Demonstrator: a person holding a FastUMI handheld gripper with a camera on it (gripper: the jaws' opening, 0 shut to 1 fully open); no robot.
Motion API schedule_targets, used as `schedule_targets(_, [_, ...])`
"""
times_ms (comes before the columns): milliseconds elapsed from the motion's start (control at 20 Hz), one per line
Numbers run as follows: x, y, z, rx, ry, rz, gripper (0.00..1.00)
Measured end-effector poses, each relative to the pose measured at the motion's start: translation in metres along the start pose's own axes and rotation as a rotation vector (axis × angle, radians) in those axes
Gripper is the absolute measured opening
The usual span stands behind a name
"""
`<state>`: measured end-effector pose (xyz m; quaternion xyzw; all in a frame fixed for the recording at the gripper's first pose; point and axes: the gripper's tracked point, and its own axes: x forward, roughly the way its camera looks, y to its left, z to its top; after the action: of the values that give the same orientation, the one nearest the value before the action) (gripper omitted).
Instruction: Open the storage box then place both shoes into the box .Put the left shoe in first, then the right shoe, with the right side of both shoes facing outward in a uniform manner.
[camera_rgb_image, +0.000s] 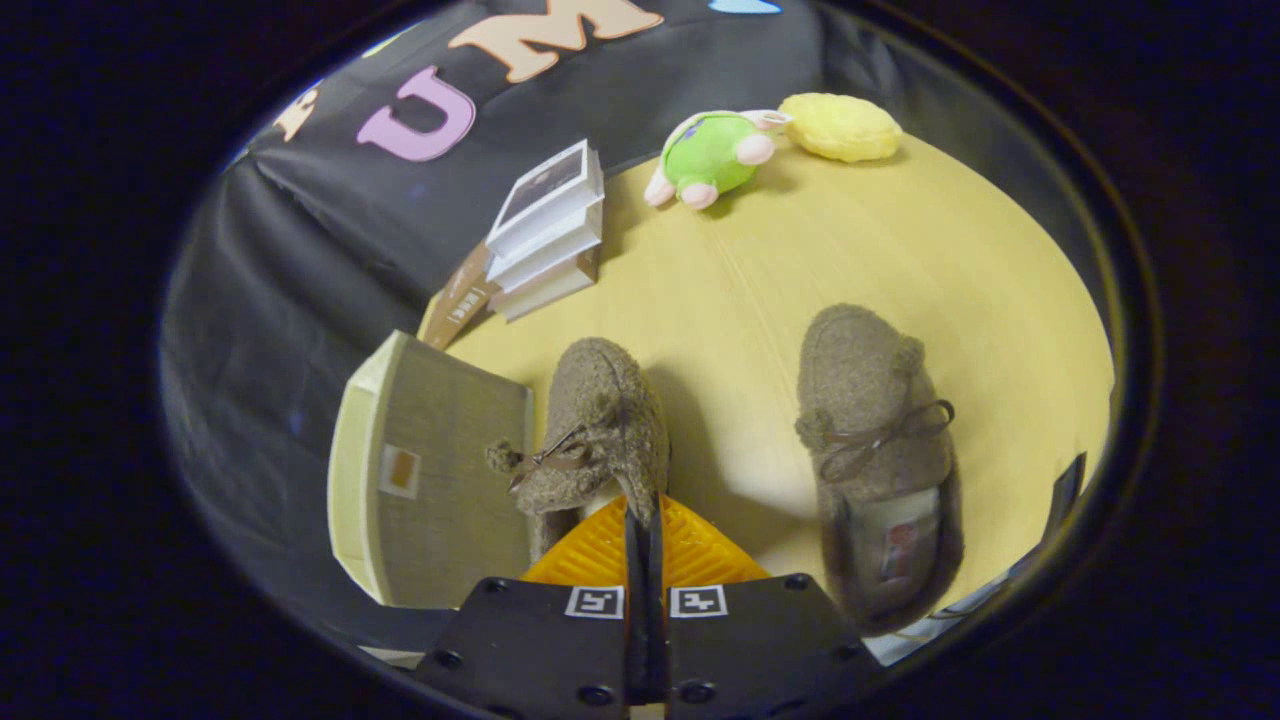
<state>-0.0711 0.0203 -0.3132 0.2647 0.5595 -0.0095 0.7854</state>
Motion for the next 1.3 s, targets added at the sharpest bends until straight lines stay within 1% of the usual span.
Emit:
schedule_targets(200, [-0.018, 0.043, 0.023, -0.008, -0.045, 0.042, 0.03])
schedule_targets(400, [-0.033, 0.097, 0.043, -0.002, -0.077, 0.120, 0.03])
schedule_targets(650, [-0.041, 0.153, 0.059, -0.024, -0.115, 0.184, 0.03])
schedule_targets(800, [-0.035, 0.192, 0.046, -0.017, -0.073, 0.245, 0.03])
schedule_targets(900, [-0.029, 0.211, 0.031, -0.037, -0.043, 0.260, 0.03])
schedule_targets(1150, [0.003, 0.240, -0.012, -0.099, 0.050, 0.245, 0.03])
schedule_targets(1300, [0.019, 0.248, -0.032, -0.123, 0.091, 0.217, 0.03])
